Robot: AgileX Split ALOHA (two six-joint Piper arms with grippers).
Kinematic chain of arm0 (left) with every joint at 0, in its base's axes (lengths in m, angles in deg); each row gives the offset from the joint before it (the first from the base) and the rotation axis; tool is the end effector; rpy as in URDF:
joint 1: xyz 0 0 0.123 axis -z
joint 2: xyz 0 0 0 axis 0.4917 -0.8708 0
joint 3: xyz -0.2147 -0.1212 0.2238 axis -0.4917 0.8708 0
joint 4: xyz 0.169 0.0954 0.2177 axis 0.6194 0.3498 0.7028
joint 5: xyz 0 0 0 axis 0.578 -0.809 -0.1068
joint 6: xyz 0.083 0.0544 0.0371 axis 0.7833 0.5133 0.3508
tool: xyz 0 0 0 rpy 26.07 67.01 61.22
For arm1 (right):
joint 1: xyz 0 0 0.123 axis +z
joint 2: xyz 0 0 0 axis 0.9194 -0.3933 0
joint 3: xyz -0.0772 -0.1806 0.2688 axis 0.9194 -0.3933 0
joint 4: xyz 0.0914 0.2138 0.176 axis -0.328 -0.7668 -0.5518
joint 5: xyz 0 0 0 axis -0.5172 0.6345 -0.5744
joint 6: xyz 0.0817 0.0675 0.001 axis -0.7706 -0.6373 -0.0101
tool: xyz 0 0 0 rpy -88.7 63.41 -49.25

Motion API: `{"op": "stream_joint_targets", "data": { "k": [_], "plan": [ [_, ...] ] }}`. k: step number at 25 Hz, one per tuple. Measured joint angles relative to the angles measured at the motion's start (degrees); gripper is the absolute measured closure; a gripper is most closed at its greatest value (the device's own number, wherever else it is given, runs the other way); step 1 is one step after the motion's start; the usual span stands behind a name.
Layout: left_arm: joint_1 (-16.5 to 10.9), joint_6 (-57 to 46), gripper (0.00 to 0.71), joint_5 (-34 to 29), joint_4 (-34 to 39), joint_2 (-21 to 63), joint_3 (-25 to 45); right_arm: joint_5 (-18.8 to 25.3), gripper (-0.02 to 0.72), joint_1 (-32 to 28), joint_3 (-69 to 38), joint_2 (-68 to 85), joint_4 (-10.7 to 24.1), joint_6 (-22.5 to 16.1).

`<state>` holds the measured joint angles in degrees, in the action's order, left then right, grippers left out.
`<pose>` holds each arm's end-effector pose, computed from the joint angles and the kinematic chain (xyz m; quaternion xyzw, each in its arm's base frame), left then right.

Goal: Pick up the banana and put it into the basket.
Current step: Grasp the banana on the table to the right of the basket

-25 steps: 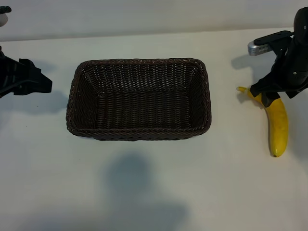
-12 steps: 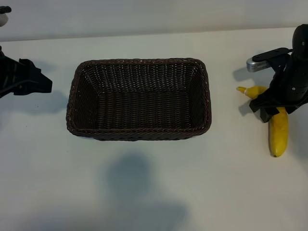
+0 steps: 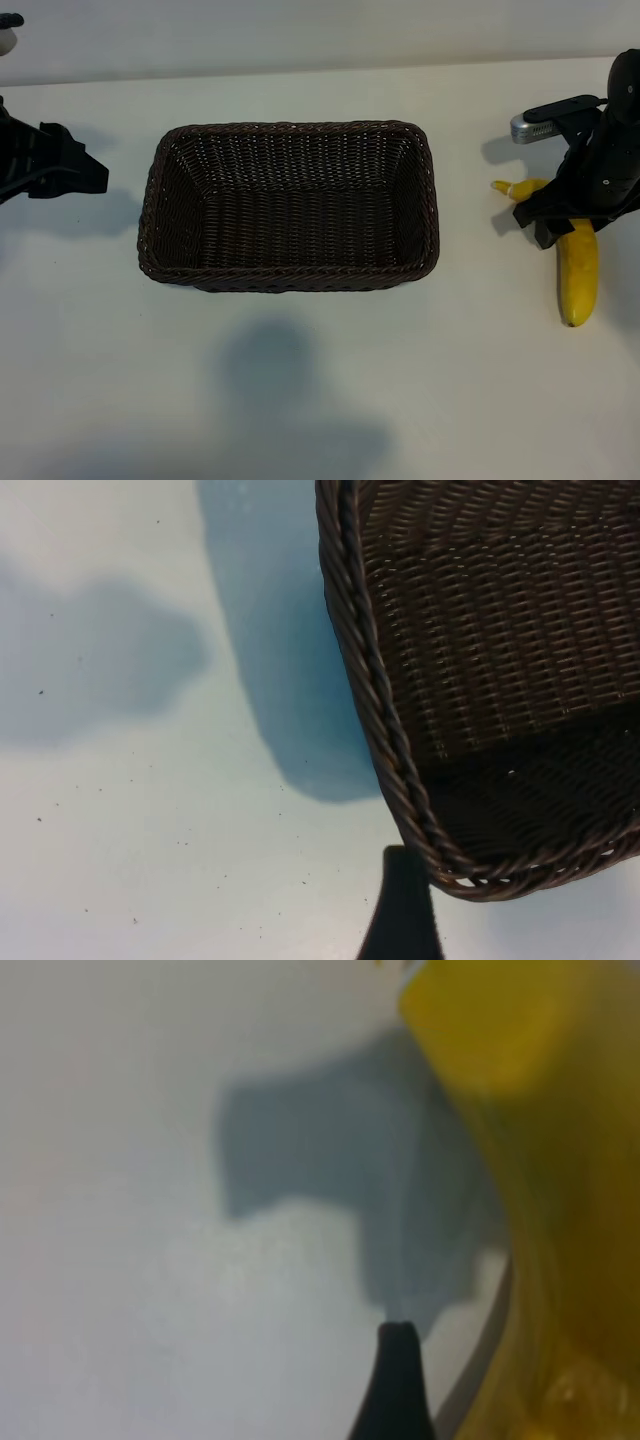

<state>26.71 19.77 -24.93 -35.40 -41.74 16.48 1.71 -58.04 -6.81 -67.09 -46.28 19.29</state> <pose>0.3040 -0.0216 0.3179 0.0688 0.9490 -0.1480 0.2698 0.4107 0.0671 0.1287 -0.1538 0.9865 0.0165 0.0544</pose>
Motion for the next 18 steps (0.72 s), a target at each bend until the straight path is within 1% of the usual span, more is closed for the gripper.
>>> {"op": "stream_joint_targets", "data": {
  "k": [5, 18],
  "plan": [
    [0.00, 0.00, 0.113, 0.00, 0.00, 0.00, 0.00, -1.00, 0.106, 0.00, 0.00, 0.00, -1.65, 0.00],
    [0.00, 0.00, 0.113, 0.00, 0.00, 0.00, 0.00, -2.19, 0.108, 0.00, 0.00, -1.32, -1.93, 0.38]
  ]
}}
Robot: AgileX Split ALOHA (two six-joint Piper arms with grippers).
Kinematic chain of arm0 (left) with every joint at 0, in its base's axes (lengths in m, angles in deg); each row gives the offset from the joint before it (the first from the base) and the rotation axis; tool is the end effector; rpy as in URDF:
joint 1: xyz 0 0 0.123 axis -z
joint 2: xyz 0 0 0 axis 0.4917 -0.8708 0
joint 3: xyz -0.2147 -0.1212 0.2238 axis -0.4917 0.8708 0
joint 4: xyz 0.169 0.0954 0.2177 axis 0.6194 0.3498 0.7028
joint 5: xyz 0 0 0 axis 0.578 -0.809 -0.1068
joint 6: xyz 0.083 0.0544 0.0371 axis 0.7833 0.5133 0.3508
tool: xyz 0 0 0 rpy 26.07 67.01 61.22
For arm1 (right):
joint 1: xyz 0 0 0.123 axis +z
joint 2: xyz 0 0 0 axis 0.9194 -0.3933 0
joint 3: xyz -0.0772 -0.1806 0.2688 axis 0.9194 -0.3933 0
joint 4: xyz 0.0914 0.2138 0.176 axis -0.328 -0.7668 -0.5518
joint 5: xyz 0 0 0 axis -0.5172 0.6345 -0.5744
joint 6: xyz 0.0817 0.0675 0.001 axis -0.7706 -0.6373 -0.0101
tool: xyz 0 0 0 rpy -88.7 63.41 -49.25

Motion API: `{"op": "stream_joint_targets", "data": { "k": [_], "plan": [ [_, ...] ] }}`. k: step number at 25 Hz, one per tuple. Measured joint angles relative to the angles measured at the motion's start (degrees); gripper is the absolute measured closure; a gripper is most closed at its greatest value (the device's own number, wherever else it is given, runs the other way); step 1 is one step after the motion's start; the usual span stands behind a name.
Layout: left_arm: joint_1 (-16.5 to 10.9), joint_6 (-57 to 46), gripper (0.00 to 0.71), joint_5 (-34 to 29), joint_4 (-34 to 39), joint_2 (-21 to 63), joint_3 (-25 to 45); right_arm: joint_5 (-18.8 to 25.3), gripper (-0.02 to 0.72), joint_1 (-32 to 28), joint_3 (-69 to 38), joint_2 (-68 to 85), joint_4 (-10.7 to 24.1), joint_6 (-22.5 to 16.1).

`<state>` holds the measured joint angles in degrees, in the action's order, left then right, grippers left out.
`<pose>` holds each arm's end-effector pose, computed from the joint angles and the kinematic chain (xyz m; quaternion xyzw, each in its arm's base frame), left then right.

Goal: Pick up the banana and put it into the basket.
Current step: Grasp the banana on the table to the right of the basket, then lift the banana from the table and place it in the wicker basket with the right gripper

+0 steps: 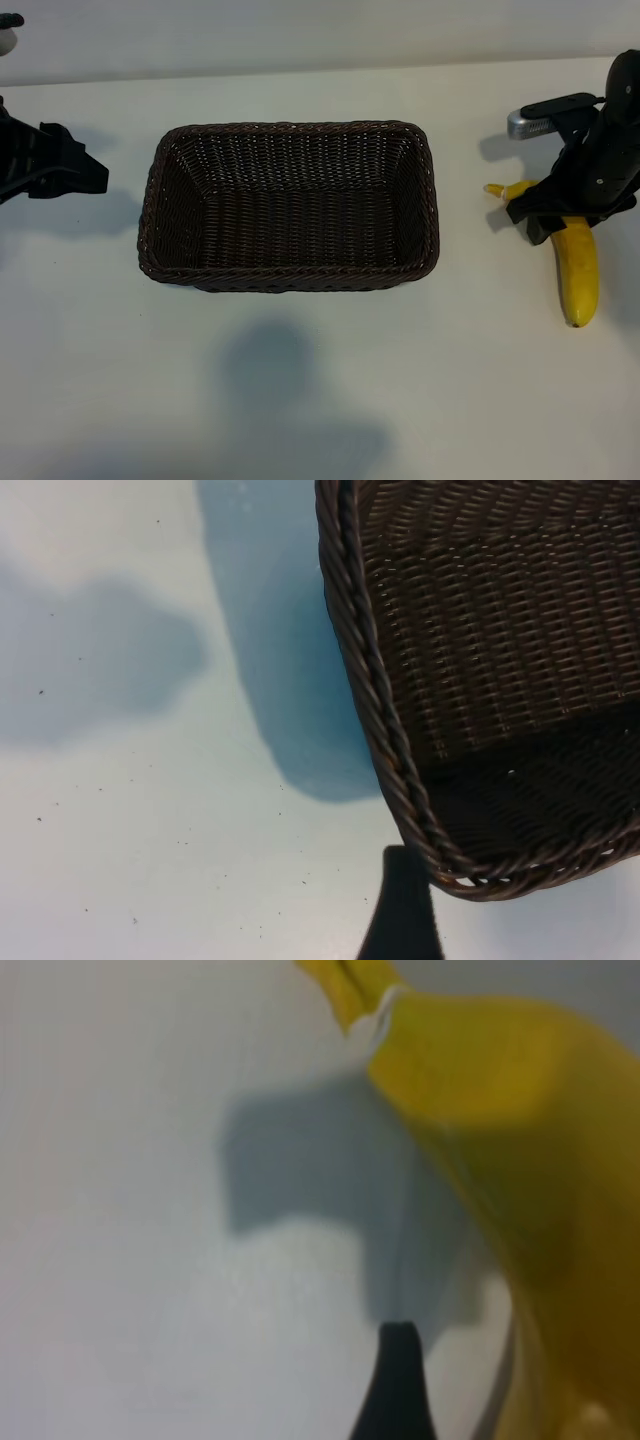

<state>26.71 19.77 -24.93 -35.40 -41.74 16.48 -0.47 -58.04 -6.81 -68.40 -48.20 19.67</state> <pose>0.3040 -0.0216 0.3179 0.0688 0.9490 -0.1480 0.2698 0.4145 0.0699 0.1197 -0.1446 0.9871 0.0274 0.0623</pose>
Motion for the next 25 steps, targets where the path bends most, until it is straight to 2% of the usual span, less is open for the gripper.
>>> {"op": "stream_joint_targets", "data": {
  "k": [5, 8, 25],
  "plan": [
    [0.00, 0.00, 0.113, 0.00, 0.00, 0.00, 0.00, -0.25, 0.157, -0.05, 0.14, -0.97, 0.21, 0.06],
    [0.00, 0.00, 0.113, -0.04, 0.00, 0.00, 0.00, -0.56, 0.278, -0.14, 0.19, -1.03, 0.39, -0.06],
    [0.00, 0.00, 0.118, -0.04, 0.00, 0.00, 0.00, -0.71, 0.282, -0.12, 0.26, -0.67, 0.21, -1.48]
  ]
}}
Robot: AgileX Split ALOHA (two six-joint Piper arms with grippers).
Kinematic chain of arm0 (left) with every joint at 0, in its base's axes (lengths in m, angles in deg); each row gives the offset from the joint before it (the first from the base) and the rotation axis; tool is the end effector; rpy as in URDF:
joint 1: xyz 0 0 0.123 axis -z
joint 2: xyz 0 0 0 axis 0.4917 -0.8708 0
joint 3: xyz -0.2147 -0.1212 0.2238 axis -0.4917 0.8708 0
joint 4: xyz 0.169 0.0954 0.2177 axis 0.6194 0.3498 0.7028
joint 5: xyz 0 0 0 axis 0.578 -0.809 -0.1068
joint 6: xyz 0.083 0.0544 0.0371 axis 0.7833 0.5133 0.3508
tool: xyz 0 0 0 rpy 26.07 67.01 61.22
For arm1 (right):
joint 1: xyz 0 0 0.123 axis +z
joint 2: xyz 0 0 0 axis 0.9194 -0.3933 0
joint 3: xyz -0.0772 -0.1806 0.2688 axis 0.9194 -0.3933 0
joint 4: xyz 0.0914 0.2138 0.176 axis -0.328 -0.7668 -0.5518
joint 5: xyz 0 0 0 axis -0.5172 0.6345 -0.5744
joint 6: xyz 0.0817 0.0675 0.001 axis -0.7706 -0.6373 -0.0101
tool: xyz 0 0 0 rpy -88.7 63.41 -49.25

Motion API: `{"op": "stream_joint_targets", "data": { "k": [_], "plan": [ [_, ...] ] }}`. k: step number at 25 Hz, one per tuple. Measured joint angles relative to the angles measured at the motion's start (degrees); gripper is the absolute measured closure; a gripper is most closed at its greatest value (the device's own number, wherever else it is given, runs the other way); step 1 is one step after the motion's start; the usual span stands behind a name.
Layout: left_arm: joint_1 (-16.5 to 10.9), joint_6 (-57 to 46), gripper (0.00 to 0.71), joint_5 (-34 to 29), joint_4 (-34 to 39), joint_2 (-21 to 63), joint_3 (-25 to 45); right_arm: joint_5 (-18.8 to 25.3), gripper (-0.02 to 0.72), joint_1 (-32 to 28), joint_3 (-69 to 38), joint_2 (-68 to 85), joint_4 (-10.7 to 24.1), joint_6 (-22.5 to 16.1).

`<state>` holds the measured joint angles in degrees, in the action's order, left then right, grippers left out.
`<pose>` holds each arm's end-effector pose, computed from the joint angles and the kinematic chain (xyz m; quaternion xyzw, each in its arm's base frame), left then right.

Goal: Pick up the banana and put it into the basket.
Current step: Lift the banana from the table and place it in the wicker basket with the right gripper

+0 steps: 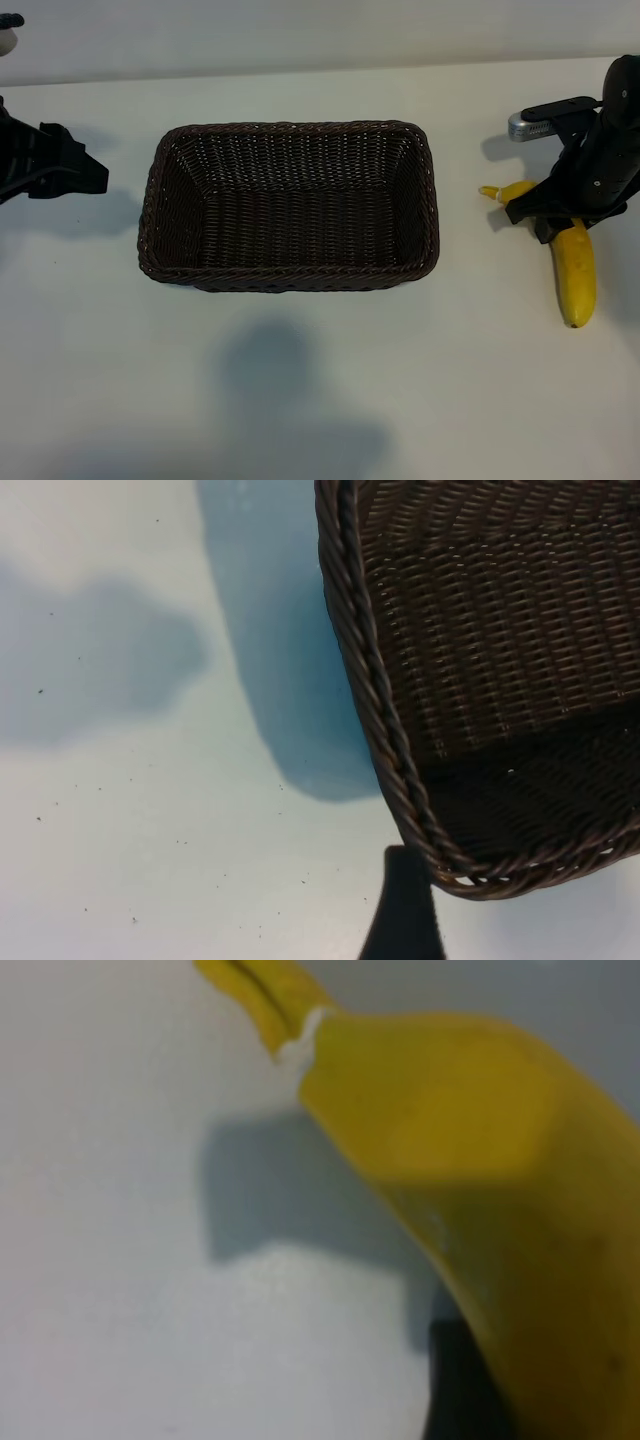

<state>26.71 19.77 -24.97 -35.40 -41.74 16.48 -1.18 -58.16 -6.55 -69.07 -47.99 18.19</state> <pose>0.3040 -0.0217 0.3179 0.0689 0.9490 -0.1482 0.2695 0.4171 0.0691 0.1160 -0.1318 0.9888 0.0266 0.0645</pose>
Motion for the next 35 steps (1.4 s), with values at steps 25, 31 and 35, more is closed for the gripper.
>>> {"op": "stream_joint_targets", "data": {
  "k": [25, 31, 35],
  "plan": [
    [0.00, 0.00, 0.122, -0.44, 0.00, 0.00, 0.00, 8.70, 0.282, 0.06, 1.53, 12.60, -0.56, -0.39],
    [0.00, 0.00, 0.122, -0.82, 0.00, 0.00, 0.00, 12.78, 0.282, 0.49, 5.05, 12.60, -0.95, -0.45],
    [0.00, 0.00, 0.122, -0.87, 0.00, 0.00, 0.00, 13.77, 0.282, 2.98, 5.92, 12.60, -0.95, -0.45]
  ]
}}
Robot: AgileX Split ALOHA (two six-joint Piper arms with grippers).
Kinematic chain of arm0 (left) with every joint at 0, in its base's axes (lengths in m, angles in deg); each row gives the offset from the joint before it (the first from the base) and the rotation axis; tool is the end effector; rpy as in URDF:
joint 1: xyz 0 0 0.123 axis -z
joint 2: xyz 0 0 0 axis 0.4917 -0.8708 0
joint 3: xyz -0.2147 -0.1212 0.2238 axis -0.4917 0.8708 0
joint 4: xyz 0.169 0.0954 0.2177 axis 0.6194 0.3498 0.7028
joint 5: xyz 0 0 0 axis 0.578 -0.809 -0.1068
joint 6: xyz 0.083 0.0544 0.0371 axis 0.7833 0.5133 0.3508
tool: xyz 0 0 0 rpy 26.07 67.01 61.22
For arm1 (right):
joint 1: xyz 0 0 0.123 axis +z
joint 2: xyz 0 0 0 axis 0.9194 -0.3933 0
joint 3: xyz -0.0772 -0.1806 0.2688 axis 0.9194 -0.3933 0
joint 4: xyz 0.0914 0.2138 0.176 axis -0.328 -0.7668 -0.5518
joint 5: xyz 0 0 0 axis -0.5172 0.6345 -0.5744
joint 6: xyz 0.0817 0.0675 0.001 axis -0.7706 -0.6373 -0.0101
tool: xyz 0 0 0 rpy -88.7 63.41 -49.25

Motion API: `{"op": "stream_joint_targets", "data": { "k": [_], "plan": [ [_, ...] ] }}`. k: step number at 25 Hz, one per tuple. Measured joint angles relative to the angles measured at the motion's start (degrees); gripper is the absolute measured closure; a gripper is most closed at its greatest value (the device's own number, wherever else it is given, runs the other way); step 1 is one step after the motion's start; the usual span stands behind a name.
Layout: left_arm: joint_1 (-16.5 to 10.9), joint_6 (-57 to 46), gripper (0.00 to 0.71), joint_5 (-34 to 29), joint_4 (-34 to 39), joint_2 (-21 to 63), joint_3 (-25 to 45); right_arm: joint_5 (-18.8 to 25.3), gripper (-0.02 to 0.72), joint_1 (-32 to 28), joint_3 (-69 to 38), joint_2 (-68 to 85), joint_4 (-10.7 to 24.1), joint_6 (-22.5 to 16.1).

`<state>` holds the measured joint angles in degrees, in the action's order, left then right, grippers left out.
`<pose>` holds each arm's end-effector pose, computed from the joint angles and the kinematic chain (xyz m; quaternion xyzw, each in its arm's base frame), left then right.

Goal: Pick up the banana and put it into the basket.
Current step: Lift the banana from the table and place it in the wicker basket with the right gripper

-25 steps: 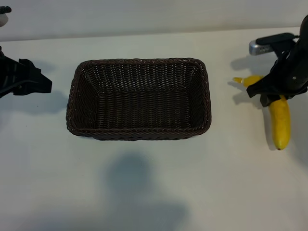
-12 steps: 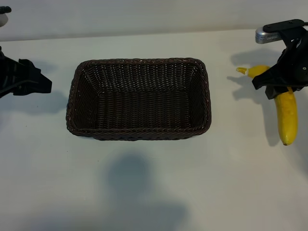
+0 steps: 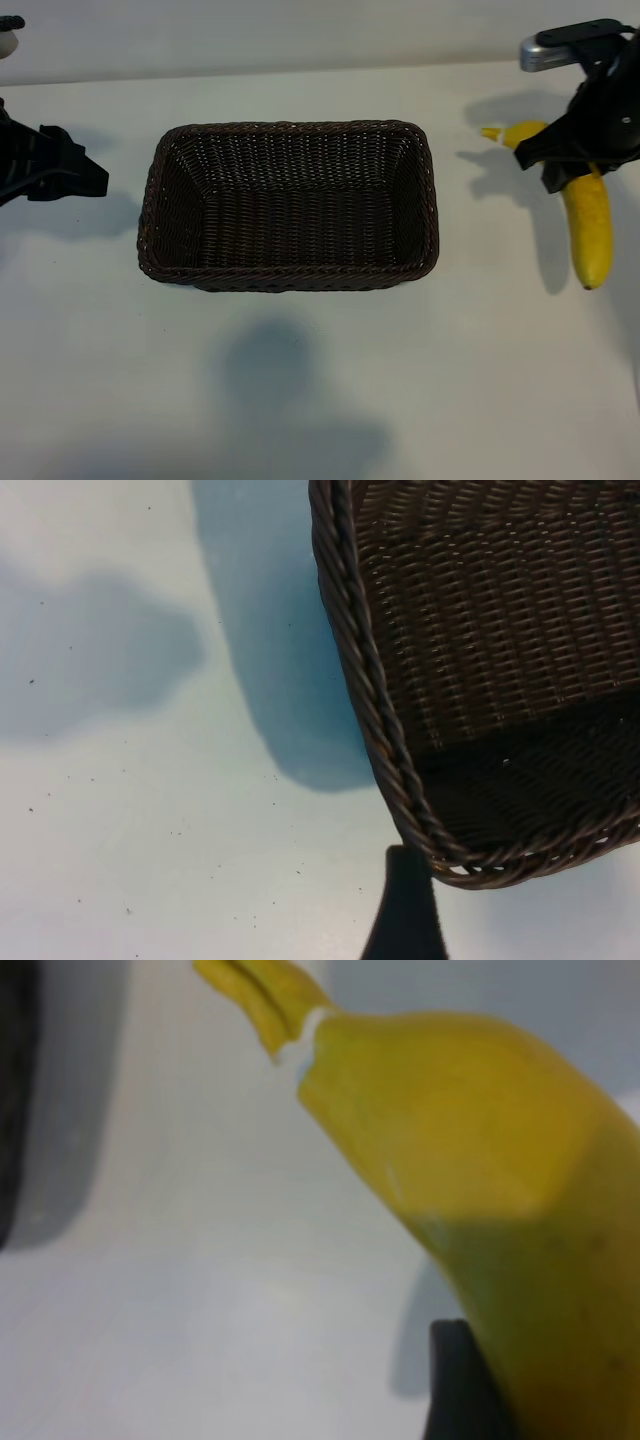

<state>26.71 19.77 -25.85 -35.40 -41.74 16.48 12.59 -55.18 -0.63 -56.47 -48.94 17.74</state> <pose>0.3026 -0.0222 0.3173 0.0707 0.9505 -0.1506 0.2626 0.4018 0.0912 0.2323 -0.1574 0.9810 0.0432 0.1047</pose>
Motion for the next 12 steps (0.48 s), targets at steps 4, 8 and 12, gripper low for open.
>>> {"op": "stream_joint_targets", "data": {
  "k": [4, 8, 12],
  "plan": [
    [0.00, 0.00, 0.123, 0.00, -0.05, 0.00, 0.00, 1.68, 0.282, 3.41, 1.65, 0.00, 0.00, 0.00],
    [0.00, 0.00, 0.123, -0.04, -0.05, 0.00, 0.00, 2.79, 0.282, 6.36, 4.00, 0.00, -0.41, -0.26],
    [0.00, 0.00, 0.123, -0.12, -0.05, 0.00, 0.00, 3.34, 0.282, 9.12, 6.22, 0.00, -0.45, -0.44]
  ]
}}
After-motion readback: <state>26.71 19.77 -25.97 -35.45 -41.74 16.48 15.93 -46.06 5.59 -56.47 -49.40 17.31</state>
